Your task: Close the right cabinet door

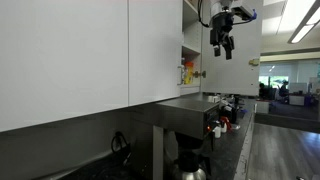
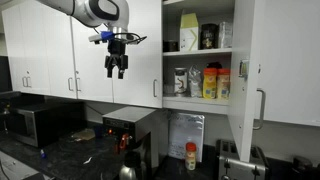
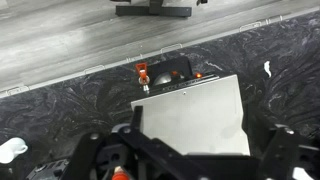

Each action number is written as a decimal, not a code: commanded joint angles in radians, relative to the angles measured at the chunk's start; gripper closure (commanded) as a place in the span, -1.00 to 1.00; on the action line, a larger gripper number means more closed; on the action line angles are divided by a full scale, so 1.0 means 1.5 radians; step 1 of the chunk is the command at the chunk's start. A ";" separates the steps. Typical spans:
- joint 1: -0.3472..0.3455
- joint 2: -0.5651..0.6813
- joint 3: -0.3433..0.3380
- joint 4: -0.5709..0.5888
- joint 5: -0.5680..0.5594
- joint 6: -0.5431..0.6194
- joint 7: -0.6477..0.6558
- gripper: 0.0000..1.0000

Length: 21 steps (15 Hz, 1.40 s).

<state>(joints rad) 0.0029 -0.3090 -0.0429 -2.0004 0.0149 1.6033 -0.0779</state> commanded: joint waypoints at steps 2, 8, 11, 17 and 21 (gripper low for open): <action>-0.003 0.001 0.003 0.002 0.001 -0.002 -0.001 -1.00; -0.003 0.001 0.003 0.002 0.001 -0.002 -0.001 -1.00; -0.008 -0.005 -0.002 -0.002 -0.003 -0.004 -0.002 -1.00; -0.040 -0.055 -0.040 -0.032 -0.041 0.026 -0.024 -1.00; -0.068 -0.100 -0.076 -0.054 -0.082 0.055 -0.042 -1.00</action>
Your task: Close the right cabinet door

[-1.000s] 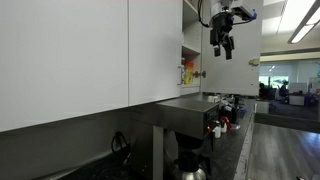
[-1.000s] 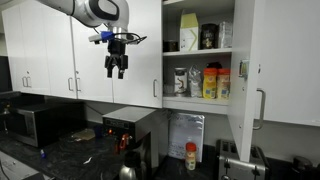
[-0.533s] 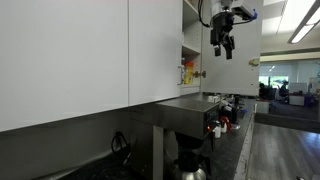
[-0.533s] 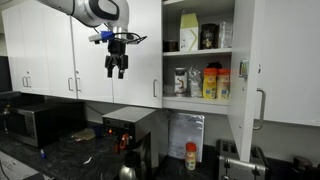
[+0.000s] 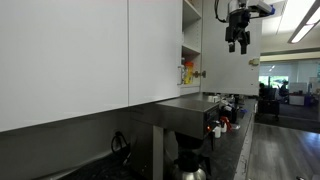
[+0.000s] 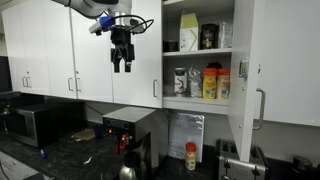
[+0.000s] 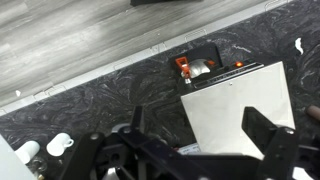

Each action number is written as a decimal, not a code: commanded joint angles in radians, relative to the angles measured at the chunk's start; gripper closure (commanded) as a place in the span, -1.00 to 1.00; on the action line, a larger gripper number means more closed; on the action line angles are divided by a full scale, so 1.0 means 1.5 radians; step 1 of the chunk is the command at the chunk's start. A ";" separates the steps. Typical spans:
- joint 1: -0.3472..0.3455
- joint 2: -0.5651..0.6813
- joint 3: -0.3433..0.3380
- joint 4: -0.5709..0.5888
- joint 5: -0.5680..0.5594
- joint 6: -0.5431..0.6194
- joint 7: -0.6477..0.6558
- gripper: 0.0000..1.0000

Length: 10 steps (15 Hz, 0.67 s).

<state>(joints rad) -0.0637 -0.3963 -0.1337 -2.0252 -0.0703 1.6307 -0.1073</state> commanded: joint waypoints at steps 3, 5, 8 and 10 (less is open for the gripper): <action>-0.046 -0.080 -0.042 -0.060 -0.058 0.073 -0.030 -1.00; -0.061 -0.106 -0.058 -0.074 -0.080 0.104 -0.036 -1.00; -0.084 -0.136 -0.078 -0.084 -0.106 0.151 -0.028 -1.00; -0.079 -0.119 -0.077 -0.058 -0.093 0.126 -0.024 -1.00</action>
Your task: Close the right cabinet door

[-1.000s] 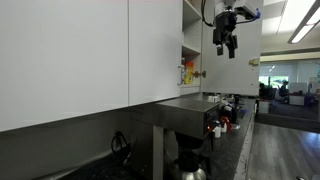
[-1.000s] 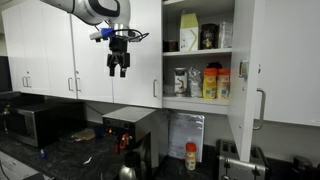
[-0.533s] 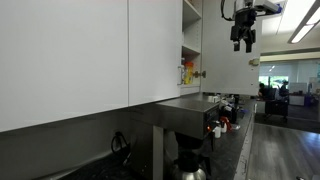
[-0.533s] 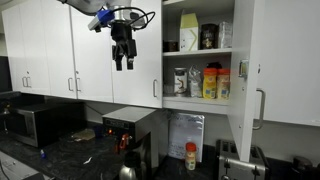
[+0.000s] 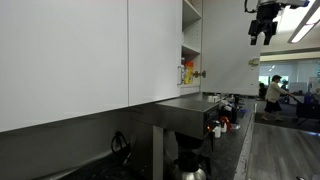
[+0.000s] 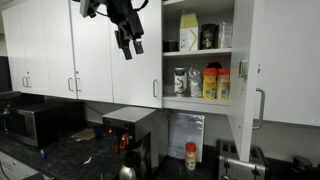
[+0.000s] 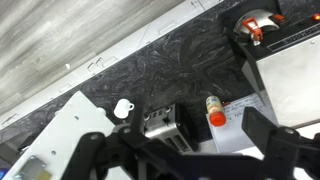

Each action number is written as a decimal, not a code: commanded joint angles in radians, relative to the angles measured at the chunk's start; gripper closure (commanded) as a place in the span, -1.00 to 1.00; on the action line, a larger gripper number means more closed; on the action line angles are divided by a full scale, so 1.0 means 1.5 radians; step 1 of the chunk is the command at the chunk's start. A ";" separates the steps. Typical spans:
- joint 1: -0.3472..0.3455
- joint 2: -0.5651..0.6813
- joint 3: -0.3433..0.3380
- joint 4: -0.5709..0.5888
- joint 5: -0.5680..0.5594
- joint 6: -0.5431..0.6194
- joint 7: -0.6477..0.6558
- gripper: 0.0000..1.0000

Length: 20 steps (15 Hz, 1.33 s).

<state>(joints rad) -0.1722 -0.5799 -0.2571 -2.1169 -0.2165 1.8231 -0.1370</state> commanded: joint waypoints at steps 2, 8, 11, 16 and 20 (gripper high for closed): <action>-0.010 -0.006 0.002 0.002 0.004 -0.001 -0.005 -1.00; -0.008 -0.002 0.007 0.002 0.004 -0.001 -0.004 -1.00; -0.013 -0.001 -0.022 0.014 -0.005 0.028 -0.044 -1.00; -0.041 0.001 -0.090 0.046 -0.012 0.129 -0.080 -1.00; -0.053 0.013 -0.140 0.069 0.002 0.200 -0.111 -1.00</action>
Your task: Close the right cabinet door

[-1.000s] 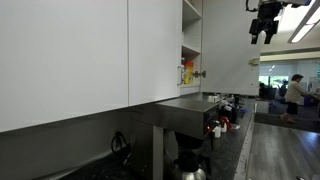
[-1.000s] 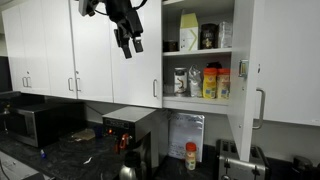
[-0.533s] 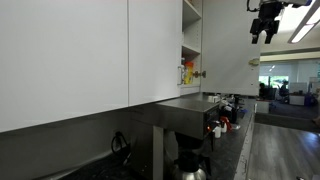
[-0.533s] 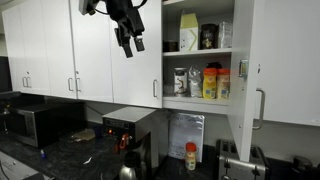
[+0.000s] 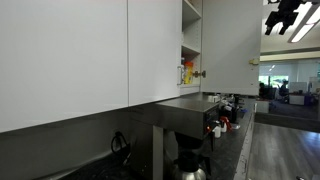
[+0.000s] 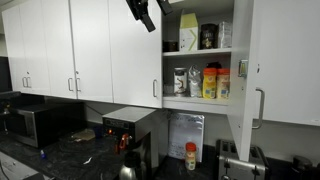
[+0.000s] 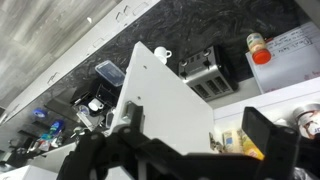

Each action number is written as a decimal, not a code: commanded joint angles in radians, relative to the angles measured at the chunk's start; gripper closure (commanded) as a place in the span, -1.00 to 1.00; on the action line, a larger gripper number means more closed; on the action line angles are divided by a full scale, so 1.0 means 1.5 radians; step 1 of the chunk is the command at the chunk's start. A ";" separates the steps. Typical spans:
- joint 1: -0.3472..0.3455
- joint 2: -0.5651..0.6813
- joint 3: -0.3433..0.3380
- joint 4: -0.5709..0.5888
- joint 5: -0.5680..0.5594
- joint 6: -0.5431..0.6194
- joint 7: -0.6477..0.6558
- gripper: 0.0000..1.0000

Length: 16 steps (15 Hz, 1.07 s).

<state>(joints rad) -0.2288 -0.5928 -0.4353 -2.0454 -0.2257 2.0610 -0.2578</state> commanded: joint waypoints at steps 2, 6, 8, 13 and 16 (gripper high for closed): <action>-0.012 0.026 -0.044 0.027 0.016 0.081 -0.045 -1.00; -0.001 0.038 -0.088 0.037 0.047 0.147 -0.081 -1.00; 0.005 0.045 -0.108 0.039 0.071 0.167 -0.098 -1.00; 0.021 0.062 -0.147 0.035 0.128 0.182 -0.134 -1.00; 0.005 0.052 -0.133 0.024 0.123 0.171 -0.122 -1.00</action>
<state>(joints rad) -0.2065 -0.5241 -0.6444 -2.0142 -0.0583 2.3194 -0.4289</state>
